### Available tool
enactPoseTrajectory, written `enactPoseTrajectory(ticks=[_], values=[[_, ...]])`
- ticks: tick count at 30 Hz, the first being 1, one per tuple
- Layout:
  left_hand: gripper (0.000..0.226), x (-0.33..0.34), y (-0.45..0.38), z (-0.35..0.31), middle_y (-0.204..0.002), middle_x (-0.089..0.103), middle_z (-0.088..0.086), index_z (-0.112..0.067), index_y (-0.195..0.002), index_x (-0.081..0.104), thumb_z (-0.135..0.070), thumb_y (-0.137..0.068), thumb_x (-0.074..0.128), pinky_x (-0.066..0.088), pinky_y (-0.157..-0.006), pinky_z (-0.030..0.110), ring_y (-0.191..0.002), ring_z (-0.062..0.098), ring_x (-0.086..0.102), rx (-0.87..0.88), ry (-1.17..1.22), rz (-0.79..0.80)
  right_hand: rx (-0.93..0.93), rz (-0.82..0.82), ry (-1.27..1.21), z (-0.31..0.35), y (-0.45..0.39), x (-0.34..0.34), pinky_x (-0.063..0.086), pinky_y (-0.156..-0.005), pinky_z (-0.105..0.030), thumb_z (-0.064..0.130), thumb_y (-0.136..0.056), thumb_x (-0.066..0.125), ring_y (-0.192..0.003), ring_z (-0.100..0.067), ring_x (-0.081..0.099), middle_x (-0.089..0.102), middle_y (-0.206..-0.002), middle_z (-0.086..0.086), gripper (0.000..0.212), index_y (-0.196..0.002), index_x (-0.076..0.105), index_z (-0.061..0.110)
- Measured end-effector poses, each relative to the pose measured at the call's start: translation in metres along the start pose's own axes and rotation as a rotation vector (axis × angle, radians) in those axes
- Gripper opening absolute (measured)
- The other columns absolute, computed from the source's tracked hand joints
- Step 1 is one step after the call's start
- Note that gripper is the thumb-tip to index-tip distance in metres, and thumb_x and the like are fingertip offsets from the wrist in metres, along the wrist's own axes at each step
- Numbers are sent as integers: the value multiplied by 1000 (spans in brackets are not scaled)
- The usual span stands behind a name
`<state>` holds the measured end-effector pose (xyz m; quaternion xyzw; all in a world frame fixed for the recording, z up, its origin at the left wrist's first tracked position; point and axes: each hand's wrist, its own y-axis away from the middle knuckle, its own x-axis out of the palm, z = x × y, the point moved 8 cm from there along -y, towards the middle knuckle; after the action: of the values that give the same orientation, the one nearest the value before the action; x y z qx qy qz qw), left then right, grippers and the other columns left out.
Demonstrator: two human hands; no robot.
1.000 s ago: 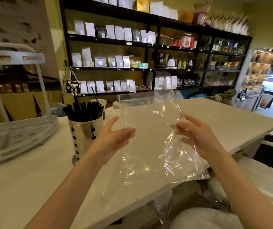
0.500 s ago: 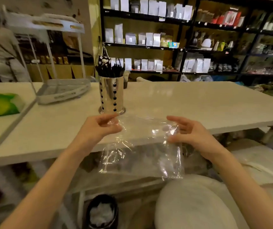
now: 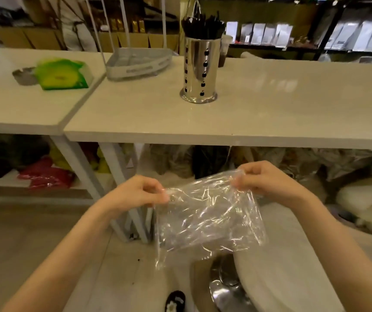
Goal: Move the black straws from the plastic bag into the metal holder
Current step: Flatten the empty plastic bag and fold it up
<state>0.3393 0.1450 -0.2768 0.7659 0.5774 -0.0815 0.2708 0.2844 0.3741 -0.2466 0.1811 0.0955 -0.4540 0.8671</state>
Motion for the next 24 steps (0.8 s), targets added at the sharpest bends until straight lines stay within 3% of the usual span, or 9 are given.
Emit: enactPoseTrajectory(ticks=[4,7,9,12,14,16,19,21,24], values=[[10,46,-14,63,-72,69,-2,-10,-81,61,-19,-79,64,49,-58,17,-64,8,63,-197,281,269,179,14,-324,-63,-39,25,54,-66,-22,26,-78,67,-79,-21,65,69,-92,-14,23,-91,71,7],[10,80,-35,123,-70,65,0,-10,-86,63,-19,-82,62,48,-58,18,-60,9,57,-280,470,309,334,31,-727,-125,-70,63,55,-56,-20,32,-87,57,-66,-11,71,75,-72,-1,27,-74,76,18],[6,103,-52,166,-66,64,-2,-12,-80,67,-14,-81,61,50,-55,17,-55,6,57,-356,655,225,361,-33,-1055,-170,-89,88,57,-56,-23,31,-76,66,-62,-13,71,74,-65,-3,22,-63,76,17],[11,133,-79,241,-62,71,-3,-12,-76,64,-5,-81,58,52,-50,15,-54,6,66,-510,887,-24,469,-168,-1286,-254,-115,130,56,-80,-38,51,-69,63,-102,-29,66,68,-111,-22,64,-107,66,0],[11,151,-99,293,-62,72,0,-10,-81,62,-2,-82,56,52,-49,17,-57,8,69,-597,982,-174,584,-203,-1261,-307,-127,160,51,-81,-42,60,-77,49,-101,-32,65,66,-114,-22,72,-118,56,2],[13,165,-119,344,-58,68,4,0,-92,62,2,-81,55,51,-45,18,-52,14,65,-668,991,-307,667,-158,-1128,-349,-141,189,48,-74,-40,59,-80,45,-90,-31,64,68,-99,-17,59,-107,58,8],[22,176,-150,405,-51,64,4,6,-100,59,6,-79,54,49,-45,21,-46,15,57,-712,929,-422,737,-165,-841,-403,-166,219,49,-69,-35,40,-82,59,-83,-25,61,63,-89,-8,38,-109,58,12],[18,183,-175,444,-65,68,8,-2,-92,62,6,-81,51,50,-54,26,-60,20,62,-730,869,-487,700,-226,-649,-445,-193,233,52,-60,-28,22,-80,68,-77,-21,61,60,-89,-3,49,-124,46,15],[18,194,-224,506,-72,64,10,-8,-85,63,3,-82,50,46,-51,26,-61,19,59,-730,739,-556,552,-324,-448,-506,-241,249,52,-55,-23,-2,-80,64,-72,-19,60,58,-82,-1,61,-131,36,15]])
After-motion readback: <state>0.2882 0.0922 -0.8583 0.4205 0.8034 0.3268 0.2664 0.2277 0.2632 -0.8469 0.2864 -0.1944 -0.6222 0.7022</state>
